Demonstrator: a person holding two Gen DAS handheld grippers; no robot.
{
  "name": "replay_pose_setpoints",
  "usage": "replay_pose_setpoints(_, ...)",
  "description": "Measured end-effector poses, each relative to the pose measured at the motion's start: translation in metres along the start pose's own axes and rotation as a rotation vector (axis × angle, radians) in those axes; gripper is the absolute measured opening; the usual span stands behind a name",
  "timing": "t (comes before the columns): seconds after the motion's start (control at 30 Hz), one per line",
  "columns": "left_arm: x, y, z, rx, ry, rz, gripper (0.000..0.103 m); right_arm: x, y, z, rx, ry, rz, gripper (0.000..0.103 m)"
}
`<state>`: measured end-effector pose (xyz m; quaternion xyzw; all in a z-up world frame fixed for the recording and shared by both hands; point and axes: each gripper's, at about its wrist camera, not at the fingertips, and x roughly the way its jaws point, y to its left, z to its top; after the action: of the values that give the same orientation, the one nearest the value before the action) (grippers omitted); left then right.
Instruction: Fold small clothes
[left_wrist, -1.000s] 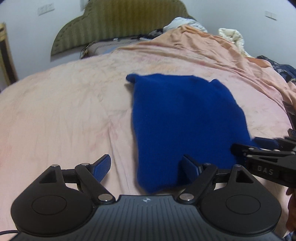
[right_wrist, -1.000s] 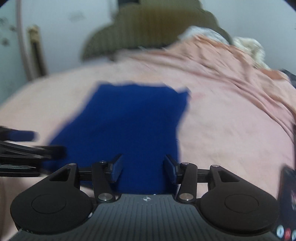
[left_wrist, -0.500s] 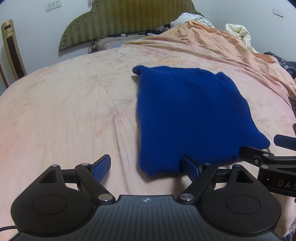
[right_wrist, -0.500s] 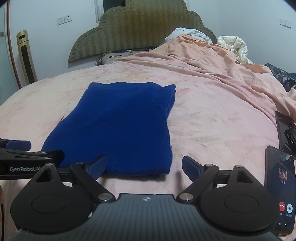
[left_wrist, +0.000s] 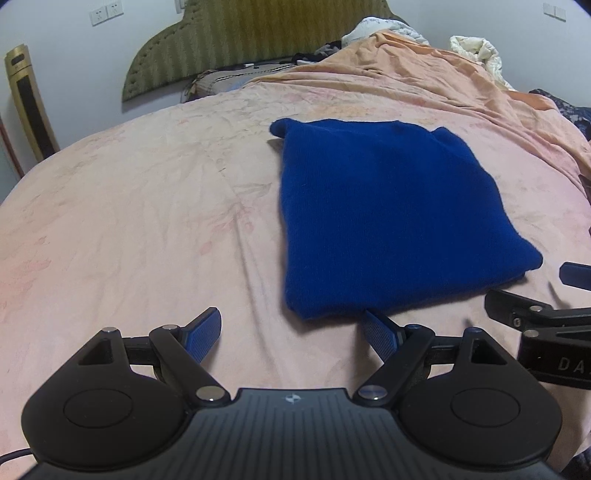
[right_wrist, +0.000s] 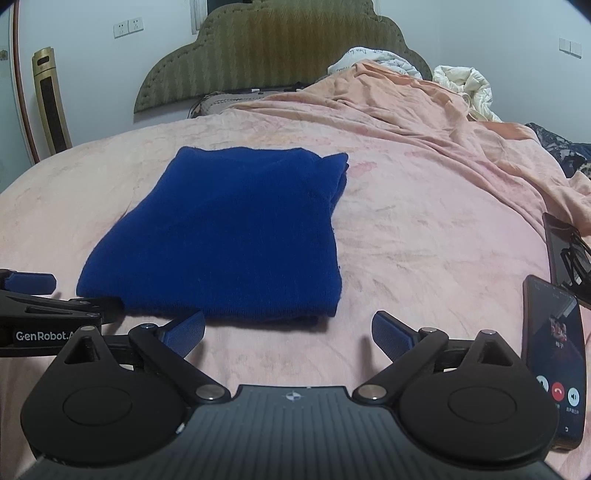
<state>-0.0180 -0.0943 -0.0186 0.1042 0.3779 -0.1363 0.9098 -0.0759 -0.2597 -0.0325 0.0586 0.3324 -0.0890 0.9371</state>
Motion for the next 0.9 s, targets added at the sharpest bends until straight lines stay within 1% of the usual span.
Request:
replay_pose_setpoints(0.07, 0.0, 0.005, -0.003, -0.014, 0.011, -0.004, 0.084, -0.002, 0.001, -0.002, -0.002, 0.003, 0.001, 0.098)
replay_pose_setpoints(0.27, 0.0, 0.013, -0.01, -0.053, 0.03, 0.023, 0.085, -0.007, 0.002, -0.007, -0.008, 0.008, -0.003, 0.1)
replay_pose_setpoints(0.4, -0.001, 0.013, -0.013, -0.052, 0.03, 0.05, 0.089, -0.007, 0.002, -0.01, -0.004, 0.02, 0.001, 0.1)
replay_pose_setpoints(0.5, -0.002, 0.012, -0.014, -0.049, 0.029, 0.054, 0.089, -0.008, 0.003, -0.012, -0.003, 0.023, 0.013, 0.1)
replay_pose_setpoints(0.77, -0.002, 0.012, -0.015, -0.049, 0.033, 0.056, 0.089, -0.006, 0.005, -0.016, -0.021, 0.035, 0.002, 0.101)
replay_pose_setpoints(0.9, 0.001, 0.011, -0.014, -0.057, 0.048, 0.06, 0.09, -0.006, 0.005, -0.016, -0.023, 0.032, 0.004, 0.101)
